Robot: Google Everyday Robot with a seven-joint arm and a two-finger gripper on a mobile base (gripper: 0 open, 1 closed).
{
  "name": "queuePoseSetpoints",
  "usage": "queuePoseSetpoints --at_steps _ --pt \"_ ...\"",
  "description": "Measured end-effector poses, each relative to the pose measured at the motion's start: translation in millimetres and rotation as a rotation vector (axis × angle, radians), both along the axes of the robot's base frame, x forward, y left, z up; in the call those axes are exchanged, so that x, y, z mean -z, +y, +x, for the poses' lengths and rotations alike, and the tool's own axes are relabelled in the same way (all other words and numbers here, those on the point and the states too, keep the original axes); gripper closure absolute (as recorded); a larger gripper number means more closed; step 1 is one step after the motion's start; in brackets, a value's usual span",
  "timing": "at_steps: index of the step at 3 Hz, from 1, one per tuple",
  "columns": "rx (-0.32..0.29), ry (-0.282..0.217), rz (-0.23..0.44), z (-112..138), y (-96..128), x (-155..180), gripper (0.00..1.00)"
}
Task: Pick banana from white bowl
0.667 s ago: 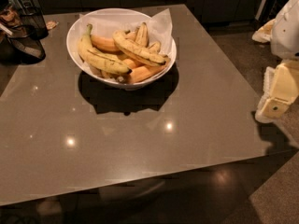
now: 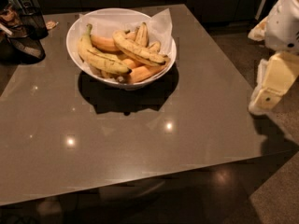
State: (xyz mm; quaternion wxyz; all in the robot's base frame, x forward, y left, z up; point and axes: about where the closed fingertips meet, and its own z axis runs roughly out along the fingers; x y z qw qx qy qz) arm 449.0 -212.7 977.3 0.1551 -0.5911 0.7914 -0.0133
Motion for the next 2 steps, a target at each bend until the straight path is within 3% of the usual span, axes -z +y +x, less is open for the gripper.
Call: queuePoseSetpoints --at_steps 1,2 --pt "-0.01 0.069 0.001 54.5 31.6 -5.0 0.0" --pt "-0.015 0.035 0.014 62.3 37.6 -9.3 0.0"
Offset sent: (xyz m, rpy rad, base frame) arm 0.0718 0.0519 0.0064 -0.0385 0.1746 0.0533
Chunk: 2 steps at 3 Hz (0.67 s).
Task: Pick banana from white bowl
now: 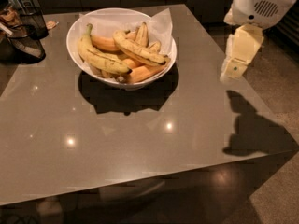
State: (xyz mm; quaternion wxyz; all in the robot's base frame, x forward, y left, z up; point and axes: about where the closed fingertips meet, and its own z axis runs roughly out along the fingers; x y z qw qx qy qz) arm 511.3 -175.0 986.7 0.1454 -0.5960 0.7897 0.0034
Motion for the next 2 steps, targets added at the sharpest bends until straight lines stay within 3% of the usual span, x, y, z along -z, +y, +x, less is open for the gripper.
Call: queuePoseSetpoints --at_steps 1,2 --pt "-0.012 -0.026 0.044 13 16 -12 0.0" --pt "-0.059 -0.039 0.035 35 48 -25 0.0"
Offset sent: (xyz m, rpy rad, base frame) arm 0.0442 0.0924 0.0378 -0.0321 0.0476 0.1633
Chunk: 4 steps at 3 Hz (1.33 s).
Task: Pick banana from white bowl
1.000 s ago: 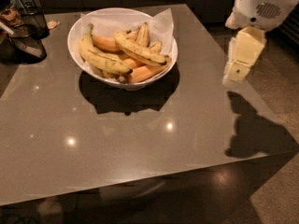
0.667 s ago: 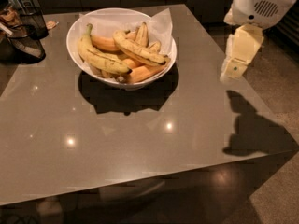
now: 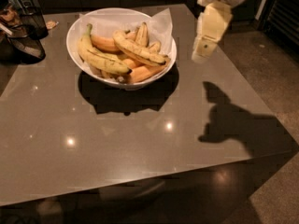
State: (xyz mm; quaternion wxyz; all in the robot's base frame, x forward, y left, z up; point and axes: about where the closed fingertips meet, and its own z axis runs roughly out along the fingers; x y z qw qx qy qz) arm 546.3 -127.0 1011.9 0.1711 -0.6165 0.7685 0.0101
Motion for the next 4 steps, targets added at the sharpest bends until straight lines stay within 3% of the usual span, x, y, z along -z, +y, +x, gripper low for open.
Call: queuePoseSetpoints --at_steps 2,4 --pt "-0.013 -0.036 0.053 17 13 -2 0.0" --pt "-0.083 0.008 0.061 49 59 5 0.0"
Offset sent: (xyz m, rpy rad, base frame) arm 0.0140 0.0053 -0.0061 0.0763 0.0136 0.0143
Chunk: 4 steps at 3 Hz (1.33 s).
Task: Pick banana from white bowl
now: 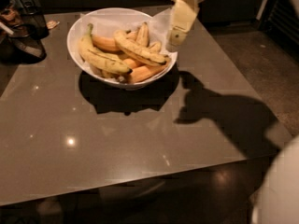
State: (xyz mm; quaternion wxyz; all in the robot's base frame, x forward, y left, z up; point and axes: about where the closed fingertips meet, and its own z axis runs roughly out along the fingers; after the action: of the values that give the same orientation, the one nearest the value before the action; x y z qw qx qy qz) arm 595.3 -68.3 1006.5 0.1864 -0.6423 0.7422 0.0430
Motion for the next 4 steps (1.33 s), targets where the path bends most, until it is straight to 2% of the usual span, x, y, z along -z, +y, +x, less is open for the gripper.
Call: queuePoseSetpoints --at_steps 2,3,4 --pt "-0.06 0.002 -0.021 34 46 10 0.13" --pt "-0.086 0.0 -0.048 45 66 17 0.14" --pt "-0.101 0.006 -0.07 53 81 25 0.24"
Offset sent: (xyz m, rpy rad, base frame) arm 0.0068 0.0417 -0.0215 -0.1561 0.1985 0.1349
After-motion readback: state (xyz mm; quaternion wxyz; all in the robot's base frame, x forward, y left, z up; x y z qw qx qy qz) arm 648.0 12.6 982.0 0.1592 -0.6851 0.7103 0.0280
